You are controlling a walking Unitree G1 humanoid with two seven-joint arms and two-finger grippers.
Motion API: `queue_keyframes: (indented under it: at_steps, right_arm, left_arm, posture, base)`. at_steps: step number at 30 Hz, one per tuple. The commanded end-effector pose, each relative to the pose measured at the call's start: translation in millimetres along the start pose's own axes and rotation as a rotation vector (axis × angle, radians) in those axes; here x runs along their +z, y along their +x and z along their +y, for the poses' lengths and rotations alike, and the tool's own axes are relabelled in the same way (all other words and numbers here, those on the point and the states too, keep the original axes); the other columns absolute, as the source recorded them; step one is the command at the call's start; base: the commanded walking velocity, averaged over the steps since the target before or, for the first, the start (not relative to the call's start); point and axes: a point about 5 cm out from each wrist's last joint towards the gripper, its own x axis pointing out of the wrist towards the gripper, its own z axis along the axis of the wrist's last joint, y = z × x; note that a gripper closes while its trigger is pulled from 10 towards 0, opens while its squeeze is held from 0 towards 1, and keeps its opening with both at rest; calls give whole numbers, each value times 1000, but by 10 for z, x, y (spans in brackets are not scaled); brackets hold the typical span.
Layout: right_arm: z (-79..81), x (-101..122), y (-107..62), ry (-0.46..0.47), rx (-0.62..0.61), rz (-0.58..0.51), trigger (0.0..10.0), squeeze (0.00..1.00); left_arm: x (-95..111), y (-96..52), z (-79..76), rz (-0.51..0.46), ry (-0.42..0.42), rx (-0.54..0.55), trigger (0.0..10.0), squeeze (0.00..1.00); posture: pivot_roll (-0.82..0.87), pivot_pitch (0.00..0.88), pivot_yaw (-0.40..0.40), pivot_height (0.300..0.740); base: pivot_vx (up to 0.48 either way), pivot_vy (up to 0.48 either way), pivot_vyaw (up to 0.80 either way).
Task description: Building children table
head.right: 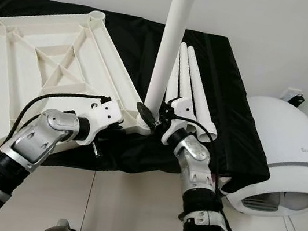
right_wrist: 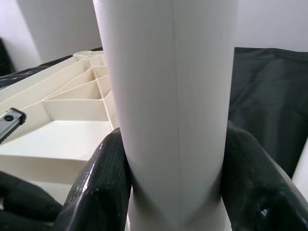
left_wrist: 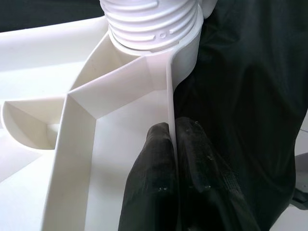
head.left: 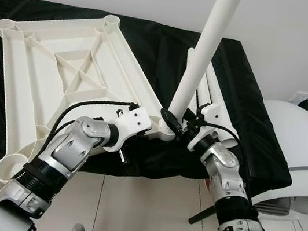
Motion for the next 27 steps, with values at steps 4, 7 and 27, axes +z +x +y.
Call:
queue_keyframes:
  at_steps: [4,7,27]
  right_arm:
    - [142,19,76,40,-84,-12,0,0]
    - [187,21,95,50,-132,-15,0,0]
    - [515,-4,240,53,-325,0,0,0]
  left_arm:
    - [3,44,-64,13,3,-15,10000,0]
    - [6,42,-61,12,3,-14,10000,0]
    - [30,26,-51,7,0,0,10000,0]
  posture:
    - [-7,66,-20,740]
    - [-4,66,-21,740]
    - [13,63,-27,740]
  base:
    - [0,0,0]
    - [0,0,0]
    - [0,0,0]
